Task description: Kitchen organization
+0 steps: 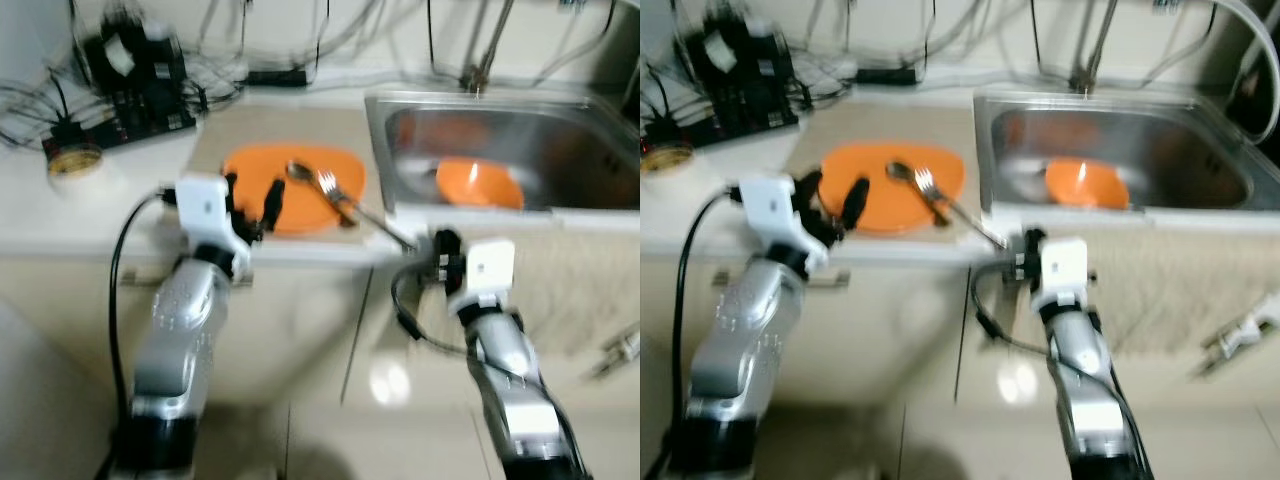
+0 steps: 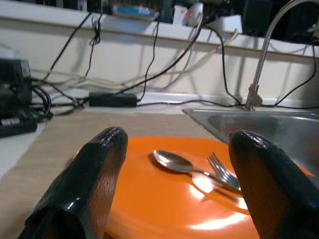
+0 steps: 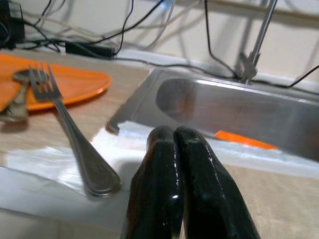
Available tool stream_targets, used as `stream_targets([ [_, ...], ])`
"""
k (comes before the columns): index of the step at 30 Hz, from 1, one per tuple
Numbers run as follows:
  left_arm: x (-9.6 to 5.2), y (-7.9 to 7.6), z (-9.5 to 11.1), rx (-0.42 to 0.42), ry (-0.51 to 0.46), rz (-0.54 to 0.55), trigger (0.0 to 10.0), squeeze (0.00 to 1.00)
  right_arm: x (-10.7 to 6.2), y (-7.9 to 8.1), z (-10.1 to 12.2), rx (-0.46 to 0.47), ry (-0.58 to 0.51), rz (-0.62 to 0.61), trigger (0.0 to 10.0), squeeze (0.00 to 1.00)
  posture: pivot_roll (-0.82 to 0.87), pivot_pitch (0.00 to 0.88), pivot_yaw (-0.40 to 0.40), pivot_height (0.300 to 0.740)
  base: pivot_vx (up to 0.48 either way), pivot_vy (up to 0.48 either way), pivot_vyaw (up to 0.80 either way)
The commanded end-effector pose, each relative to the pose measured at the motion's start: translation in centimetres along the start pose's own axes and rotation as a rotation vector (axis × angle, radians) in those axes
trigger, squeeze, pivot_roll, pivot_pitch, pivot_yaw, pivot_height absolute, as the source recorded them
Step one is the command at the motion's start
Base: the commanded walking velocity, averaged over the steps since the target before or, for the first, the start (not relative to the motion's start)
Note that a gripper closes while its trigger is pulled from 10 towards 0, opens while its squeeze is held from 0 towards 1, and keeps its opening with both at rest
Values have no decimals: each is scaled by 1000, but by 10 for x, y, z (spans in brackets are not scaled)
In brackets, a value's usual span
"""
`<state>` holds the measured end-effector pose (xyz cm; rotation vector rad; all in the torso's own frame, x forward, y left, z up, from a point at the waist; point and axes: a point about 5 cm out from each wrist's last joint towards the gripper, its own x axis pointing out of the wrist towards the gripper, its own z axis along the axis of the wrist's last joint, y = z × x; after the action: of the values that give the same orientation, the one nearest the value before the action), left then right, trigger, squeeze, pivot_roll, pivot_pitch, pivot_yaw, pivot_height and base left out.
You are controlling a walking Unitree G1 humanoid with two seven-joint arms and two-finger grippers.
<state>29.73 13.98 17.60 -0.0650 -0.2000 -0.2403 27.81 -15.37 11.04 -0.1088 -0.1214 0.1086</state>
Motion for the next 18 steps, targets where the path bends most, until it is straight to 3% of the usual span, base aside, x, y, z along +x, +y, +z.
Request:
stream_targets([
  [1, 1, -4, 1, -6, 2, -17, 10000, 0, -1, -5, 1, -8, -3, -14, 10000, 0, 23, 0, 3, 740, 0, 0, 0],
  [14, 4, -5, -3, 24, 28, -12, 10000, 0, 2, -5, 3, -4, -12, -23, 10000, 0, 18, 0, 11, 740, 0, 0, 0],
  [18, 9, -7, -4, 33, 78, -36, 10000, 0, 3, -5, 5, -3, -17, -26, 10000, 0, 16, 0, 14, 740, 0, 0, 0],
])
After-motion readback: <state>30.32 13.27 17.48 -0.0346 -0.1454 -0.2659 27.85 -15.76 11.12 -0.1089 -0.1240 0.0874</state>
